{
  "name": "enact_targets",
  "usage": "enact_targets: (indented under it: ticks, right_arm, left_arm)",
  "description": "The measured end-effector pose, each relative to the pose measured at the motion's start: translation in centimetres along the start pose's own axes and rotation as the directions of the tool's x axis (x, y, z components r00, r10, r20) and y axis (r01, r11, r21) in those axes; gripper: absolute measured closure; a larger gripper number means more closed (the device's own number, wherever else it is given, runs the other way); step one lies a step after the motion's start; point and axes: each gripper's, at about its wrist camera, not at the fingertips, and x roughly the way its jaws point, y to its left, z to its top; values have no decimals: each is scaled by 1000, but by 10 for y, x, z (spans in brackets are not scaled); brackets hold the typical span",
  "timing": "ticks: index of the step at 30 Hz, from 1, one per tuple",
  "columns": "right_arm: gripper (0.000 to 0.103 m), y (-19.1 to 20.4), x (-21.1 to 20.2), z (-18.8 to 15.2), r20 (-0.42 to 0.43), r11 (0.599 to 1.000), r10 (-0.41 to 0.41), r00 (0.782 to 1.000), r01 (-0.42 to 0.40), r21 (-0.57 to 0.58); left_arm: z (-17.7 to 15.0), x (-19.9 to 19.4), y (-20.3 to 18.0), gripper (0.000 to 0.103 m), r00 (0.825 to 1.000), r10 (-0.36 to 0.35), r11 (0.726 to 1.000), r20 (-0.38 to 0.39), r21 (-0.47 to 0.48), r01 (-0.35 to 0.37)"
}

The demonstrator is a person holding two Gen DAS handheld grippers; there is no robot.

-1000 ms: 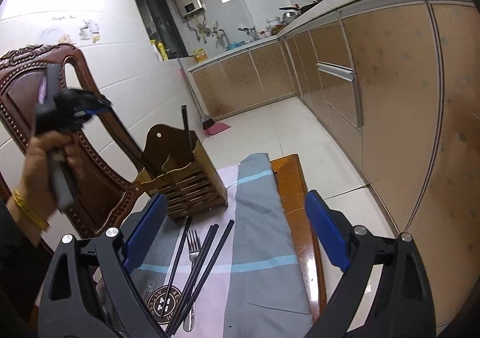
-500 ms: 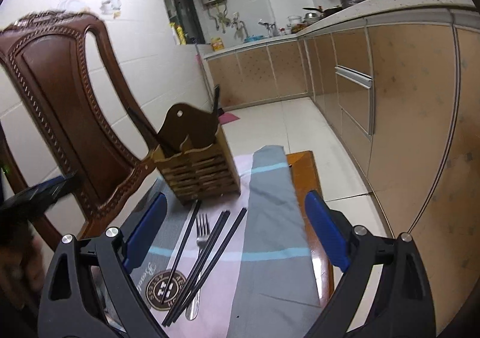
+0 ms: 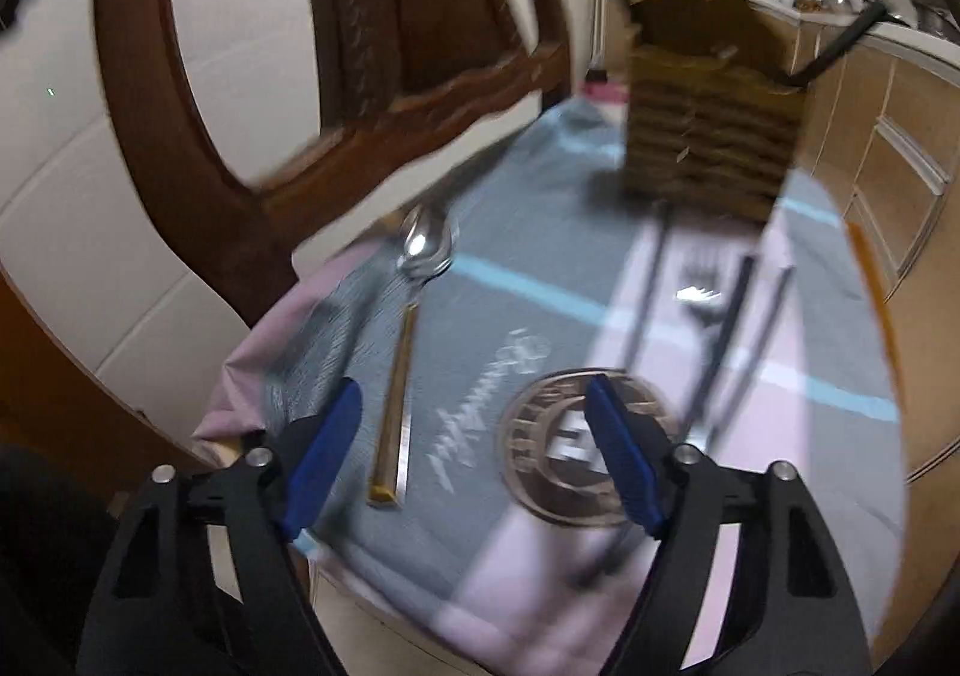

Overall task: Organize utensils
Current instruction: 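Move both open tools back over the utensils on the cloth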

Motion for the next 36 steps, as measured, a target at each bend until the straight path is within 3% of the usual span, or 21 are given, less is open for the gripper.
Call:
enact_targets:
  ticks: [3,10,17,23,27,29,32,34,36]
  right_arm:
    - [43,13,28,5,-58,1000,11,998,-12,-11]
    - [88,9,50,13,-91,999,-51,995,51,3]
    - [91,-26,32,-5,-89,987,-106,990,116,110]
    - [90,-36,22,-15,-97,976,-79,992,96,193]
    - [82,-39,8,-19,-86,969,-35,996,55,239]
    - [74,-54,-8,-12,-47,953,16,999,-1,302]
    - [62,-86,-44,0,33,939,-12,999,0,344]
    - [62,-110,-62,5,65,930,-47,997,20,366]
    - [62,-135,-73,8,86,914,-66,994,26,405]
  left_arm:
    - [-2,4,5,9,1000,16,1000,-3,9,-16]
    - [-4,9,20,9,999,41,999,-32,-15,-41]
    - [-7,19,11,9,997,44,999,-58,15,-43]
    - [-12,33,-6,9,995,32,999,-90,42,-29]
    - [-17,48,-13,9,990,29,999,-135,48,-23]
    - [-21,57,-13,9,986,29,999,-165,45,-22]
    - [-29,76,-12,10,972,4,1000,-233,18,1]
    - [-35,92,-13,11,961,-24,1000,-277,-7,23]
    - [-45,114,-16,21,943,-39,999,-330,-24,33]
